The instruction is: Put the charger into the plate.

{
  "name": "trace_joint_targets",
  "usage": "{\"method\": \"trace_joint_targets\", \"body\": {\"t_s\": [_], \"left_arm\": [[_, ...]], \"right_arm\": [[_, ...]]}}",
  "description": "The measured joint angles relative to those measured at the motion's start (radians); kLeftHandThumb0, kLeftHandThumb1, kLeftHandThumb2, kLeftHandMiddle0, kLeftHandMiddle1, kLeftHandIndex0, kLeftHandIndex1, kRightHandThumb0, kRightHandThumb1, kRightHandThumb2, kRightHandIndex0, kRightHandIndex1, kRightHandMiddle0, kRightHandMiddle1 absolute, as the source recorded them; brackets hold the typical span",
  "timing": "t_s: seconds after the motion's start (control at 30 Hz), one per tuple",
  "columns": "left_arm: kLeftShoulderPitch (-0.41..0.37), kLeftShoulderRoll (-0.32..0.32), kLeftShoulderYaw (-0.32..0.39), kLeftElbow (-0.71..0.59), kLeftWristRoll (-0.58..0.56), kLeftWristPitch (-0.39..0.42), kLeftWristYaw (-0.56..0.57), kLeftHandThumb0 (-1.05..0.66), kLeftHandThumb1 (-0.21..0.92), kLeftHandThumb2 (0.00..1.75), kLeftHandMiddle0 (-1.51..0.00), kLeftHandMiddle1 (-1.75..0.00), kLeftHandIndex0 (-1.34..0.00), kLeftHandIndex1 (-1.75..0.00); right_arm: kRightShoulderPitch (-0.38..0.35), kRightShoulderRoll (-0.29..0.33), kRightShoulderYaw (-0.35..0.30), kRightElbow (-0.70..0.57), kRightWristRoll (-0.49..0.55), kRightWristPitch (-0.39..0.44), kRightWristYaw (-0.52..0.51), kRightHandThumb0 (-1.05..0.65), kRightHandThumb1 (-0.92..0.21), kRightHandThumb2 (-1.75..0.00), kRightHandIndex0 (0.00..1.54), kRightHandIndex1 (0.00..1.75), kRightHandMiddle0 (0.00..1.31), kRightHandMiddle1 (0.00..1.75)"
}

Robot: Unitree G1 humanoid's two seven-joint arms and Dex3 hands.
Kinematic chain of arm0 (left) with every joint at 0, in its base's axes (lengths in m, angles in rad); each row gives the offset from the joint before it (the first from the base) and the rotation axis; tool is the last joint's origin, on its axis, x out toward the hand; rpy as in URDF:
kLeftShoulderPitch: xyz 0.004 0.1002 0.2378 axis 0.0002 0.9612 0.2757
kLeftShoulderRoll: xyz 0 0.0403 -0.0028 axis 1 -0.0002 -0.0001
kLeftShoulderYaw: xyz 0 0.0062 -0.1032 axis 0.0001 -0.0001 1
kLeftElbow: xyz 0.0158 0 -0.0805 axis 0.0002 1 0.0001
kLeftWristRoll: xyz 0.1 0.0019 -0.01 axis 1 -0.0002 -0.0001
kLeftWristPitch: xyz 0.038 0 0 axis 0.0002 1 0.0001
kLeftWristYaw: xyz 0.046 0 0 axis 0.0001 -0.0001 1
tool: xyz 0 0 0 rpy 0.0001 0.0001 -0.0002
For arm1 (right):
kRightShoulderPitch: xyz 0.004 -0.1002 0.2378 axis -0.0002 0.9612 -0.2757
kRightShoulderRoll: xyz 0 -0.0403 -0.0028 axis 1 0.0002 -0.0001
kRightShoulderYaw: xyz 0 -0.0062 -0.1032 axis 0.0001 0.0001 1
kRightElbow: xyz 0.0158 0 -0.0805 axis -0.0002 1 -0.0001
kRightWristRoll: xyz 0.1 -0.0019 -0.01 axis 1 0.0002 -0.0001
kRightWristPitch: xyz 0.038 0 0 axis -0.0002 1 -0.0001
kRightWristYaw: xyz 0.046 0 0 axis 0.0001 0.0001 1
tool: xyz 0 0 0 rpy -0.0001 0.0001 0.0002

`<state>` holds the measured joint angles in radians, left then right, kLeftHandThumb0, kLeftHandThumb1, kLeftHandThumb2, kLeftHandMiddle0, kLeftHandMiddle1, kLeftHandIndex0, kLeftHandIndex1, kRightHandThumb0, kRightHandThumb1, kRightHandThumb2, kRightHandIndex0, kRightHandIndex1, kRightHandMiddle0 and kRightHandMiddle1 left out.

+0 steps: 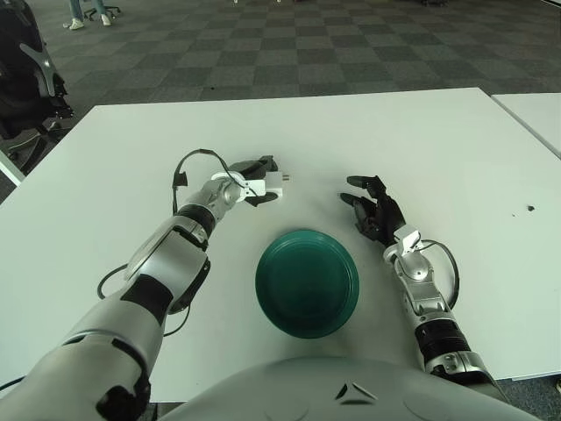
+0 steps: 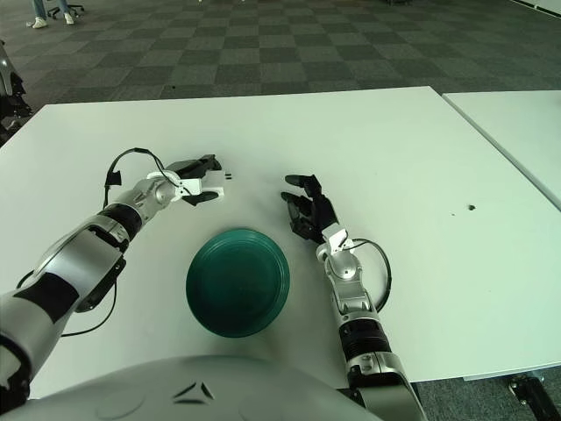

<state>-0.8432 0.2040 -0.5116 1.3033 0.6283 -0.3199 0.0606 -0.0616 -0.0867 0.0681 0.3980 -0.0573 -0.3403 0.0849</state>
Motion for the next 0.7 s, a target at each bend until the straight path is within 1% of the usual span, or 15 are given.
{"method": "trace_joint_targets", "body": {"t_s": [0.03, 0.07, 0.1, 0.13, 0.17, 0.2, 0.3, 0.4, 0.6, 0.63, 0.7], "left_arm": [[0.002, 0.0, 0.001, 0.0, 0.0, 0.0, 0.017, -0.41, 0.84, 0.63, -0.26, -1.45, -0.25, -1.67], [0.002, 0.0, 0.001, 0.0, 0.001, 0.0, 0.034, -0.41, 0.78, 0.71, -0.35, -1.56, -0.29, -1.7], [0.003, 0.001, 0.001, 0.0, 0.002, -0.001, 0.052, -0.4, 0.73, 0.77, -0.4, -1.62, -0.31, -1.72], [0.003, 0.002, 0.0, 0.0, 0.005, -0.003, 0.068, -0.32, 0.66, 0.86, -0.42, -1.65, -0.33, -1.71], [0.003, 0.003, -0.001, 0.0, 0.008, -0.005, 0.082, -0.21, 0.55, 1.0, -0.46, -1.68, -0.37, -1.71], [0.003, 0.004, -0.001, 0.001, 0.009, -0.007, 0.091, -0.14, 0.47, 1.12, -0.5, -1.71, -0.39, -1.71], [0.004, 0.008, -0.001, 0.001, 0.009, -0.018, 0.115, -0.05, 0.35, 1.27, -0.55, -1.73, -0.44, -1.72], [0.005, 0.01, 0.006, 0.001, 0.004, -0.032, 0.13, -0.02, 0.29, 1.33, -0.61, -1.7, -0.45, -1.74], [0.016, 0.012, 0.043, 0.001, -0.028, -0.06, 0.159, 0.0, 0.23, 1.38, -0.71, -1.61, -0.48, -1.75], [0.029, 0.02, 0.051, 0.0, -0.028, -0.082, 0.204, 0.0, 0.17, 1.43, -0.77, -1.58, -0.51, -1.75], [0.029, 0.024, 0.052, 0.001, -0.028, -0.087, 0.214, 0.0, 0.15, 1.46, -0.79, -1.59, -0.52, -1.75]], "right_arm": [[-0.001, 0.0, 0.0, 0.001, 0.0, 0.0, 0.0, -0.57, -0.92, -0.62, 0.56, 0.27, 0.13, 0.98], [-0.001, 0.0, 0.0, 0.001, 0.0, 0.0, 0.0, -0.57, -0.92, -0.62, 0.56, 0.28, 0.13, 0.98], [-0.001, 0.0, 0.0, 0.001, 0.0, -0.001, 0.0, -0.57, -0.92, -0.61, 0.56, 0.29, 0.14, 0.97], [-0.001, 0.0, 0.0, 0.002, 0.0, -0.001, 0.0, -0.57, -0.92, -0.61, 0.55, 0.29, 0.14, 0.97], [-0.001, 0.0, 0.0, 0.002, 0.0, -0.001, 0.0, -0.57, -0.92, -0.61, 0.55, 0.3, 0.14, 0.97], [-0.001, 0.0, -0.001, 0.002, 0.0, -0.001, 0.0, -0.57, -0.92, -0.6, 0.55, 0.3, 0.14, 0.97], [-0.001, 0.0, -0.002, 0.003, 0.001, -0.001, 0.0, -0.57, -0.92, -0.6, 0.55, 0.3, 0.14, 0.96], [-0.001, 0.001, -0.003, 0.003, 0.003, -0.001, 0.0, -0.57, -0.92, -0.59, 0.54, 0.3, 0.15, 0.96], [-0.002, 0.003, -0.007, 0.006, 0.014, -0.003, 0.01, -0.57, -0.92, -0.58, 0.54, 0.36, 0.16, 0.99], [-0.002, 0.003, -0.012, 0.01, 0.019, -0.01, 0.017, -0.56, -0.92, -0.58, 0.52, 0.43, 0.16, 1.02], [-0.003, 0.004, -0.013, 0.013, 0.02, -0.013, 0.018, -0.56, -0.92, -0.58, 0.51, 0.48, 0.17, 1.02]]}}
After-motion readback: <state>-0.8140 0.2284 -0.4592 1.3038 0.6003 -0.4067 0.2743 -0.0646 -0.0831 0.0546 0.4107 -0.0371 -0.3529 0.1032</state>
